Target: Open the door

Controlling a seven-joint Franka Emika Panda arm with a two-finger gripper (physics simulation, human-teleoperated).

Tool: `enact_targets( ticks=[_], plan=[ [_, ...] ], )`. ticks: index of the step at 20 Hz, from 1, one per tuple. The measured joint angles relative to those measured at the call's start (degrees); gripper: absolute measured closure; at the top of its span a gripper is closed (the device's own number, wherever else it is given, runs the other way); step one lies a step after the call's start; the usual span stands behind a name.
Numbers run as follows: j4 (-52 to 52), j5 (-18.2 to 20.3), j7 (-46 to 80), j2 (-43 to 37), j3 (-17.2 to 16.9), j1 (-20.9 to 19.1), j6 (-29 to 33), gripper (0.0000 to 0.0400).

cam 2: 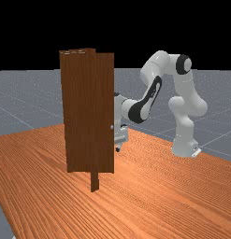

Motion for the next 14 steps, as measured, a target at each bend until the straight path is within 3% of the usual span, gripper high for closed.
enact_targets(
  ticks=[1,2,4,7,9,10,13,14],
  plan=[
    [0.00,0.00,0.00,0.00,0.00,0.00,0.00,0.0157],
    [0.00,0.00,0.00,0.00,0.00,0.00,0.00,0.0252],
    [0.00,0.00,0.00,0.00,0.00,0.00,0.00,0.0346],
    [0.12,-0.67,0.53,0.08,-0.26,0.27,-0.03,0.0388],
    [-0.72,-6.46,5.59,-0.49,-2.44,2.69,-0.36,0.0396],
    [-3.13,-1.00,-2.33,-2.02,0.15,-0.08,1.25,0.0397],
    [-14.05,-1.59,-2.61,-9.25,-0.15,0.04,4.93,0.0399],
    [-17.13,3.87,-4.90,-11.46,0.52,-0.94,5.21,0.0400]
  ],
)
